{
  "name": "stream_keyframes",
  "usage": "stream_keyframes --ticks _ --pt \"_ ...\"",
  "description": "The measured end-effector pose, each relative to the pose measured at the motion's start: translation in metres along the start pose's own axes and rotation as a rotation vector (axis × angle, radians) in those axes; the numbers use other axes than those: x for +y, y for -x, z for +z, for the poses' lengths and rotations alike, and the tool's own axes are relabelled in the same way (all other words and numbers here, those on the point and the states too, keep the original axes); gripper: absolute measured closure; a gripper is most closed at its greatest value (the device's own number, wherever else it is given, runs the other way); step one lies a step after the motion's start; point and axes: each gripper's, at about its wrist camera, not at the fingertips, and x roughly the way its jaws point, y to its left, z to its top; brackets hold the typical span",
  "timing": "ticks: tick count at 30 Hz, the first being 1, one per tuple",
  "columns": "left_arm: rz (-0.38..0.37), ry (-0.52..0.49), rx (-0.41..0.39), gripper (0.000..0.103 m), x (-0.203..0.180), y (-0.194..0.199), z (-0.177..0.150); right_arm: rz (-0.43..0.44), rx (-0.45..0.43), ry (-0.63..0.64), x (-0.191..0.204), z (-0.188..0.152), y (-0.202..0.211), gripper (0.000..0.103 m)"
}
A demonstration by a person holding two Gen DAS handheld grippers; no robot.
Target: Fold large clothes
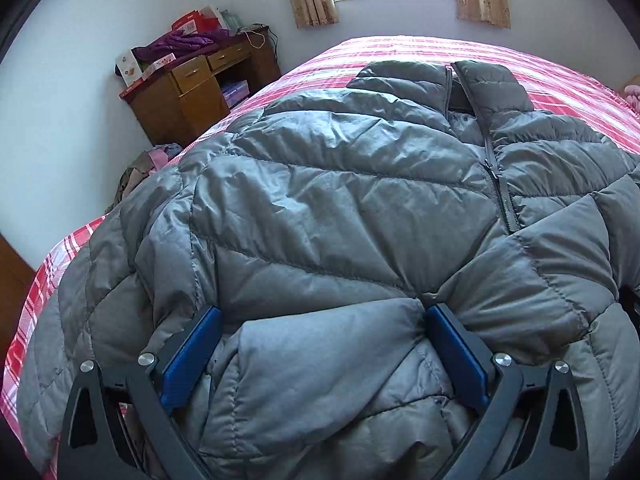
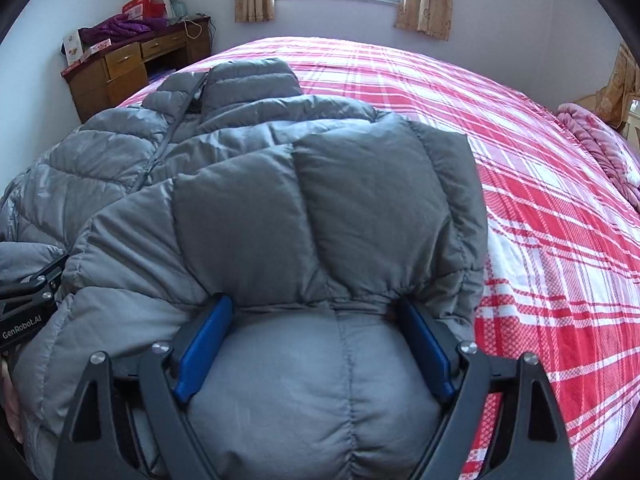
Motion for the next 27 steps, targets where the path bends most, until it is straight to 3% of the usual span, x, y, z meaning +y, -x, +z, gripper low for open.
stream_keyframes --ticks 5,7,8,10,13,15,18,21,27 --pt "-0.004 -0.009 0.007 0.001 -0.001 0.012 -0.003 -0.002 0.003 0.002 0.002 0.001 -0.001 0.015" --pt "-0.049 0.022 -0.014 0.001 0.011 0.033 0.002 0.016 -0.009 -0.010 -0.003 0.004 0.009 0.025" --pt "-0.076 0.043 -0.050 0.001 0.017 0.044 0.005 0.021 -0.043 -0.030 -0.006 0.006 0.021 0.032" --pt "-0.128 0.101 -0.122 0.001 0.027 0.064 0.015 0.050 -0.155 -0.083 -0.014 0.015 0.054 0.032" --pt "-0.138 0.103 -0.115 0.001 0.021 0.058 0.033 -0.003 -0.225 -0.076 -0.011 0.037 0.066 0.032" --pt "-0.069 0.066 -0.080 0.001 0.011 0.037 0.035 0.002 -0.191 -0.091 -0.010 0.046 0.051 0.032" --pt "0.025 -0.014 0.023 0.001 -0.002 -0.006 0.021 -0.042 -0.074 -0.095 -0.010 0.048 0.004 0.032" --pt "0.014 0.007 0.000 0.001 -0.001 -0.009 0.016 -0.034 -0.021 -0.125 -0.019 0.035 -0.024 0.030" --pt "0.024 -0.013 0.023 0.001 -0.004 -0.009 0.017 -0.064 0.004 -0.093 -0.020 0.036 -0.029 0.026"
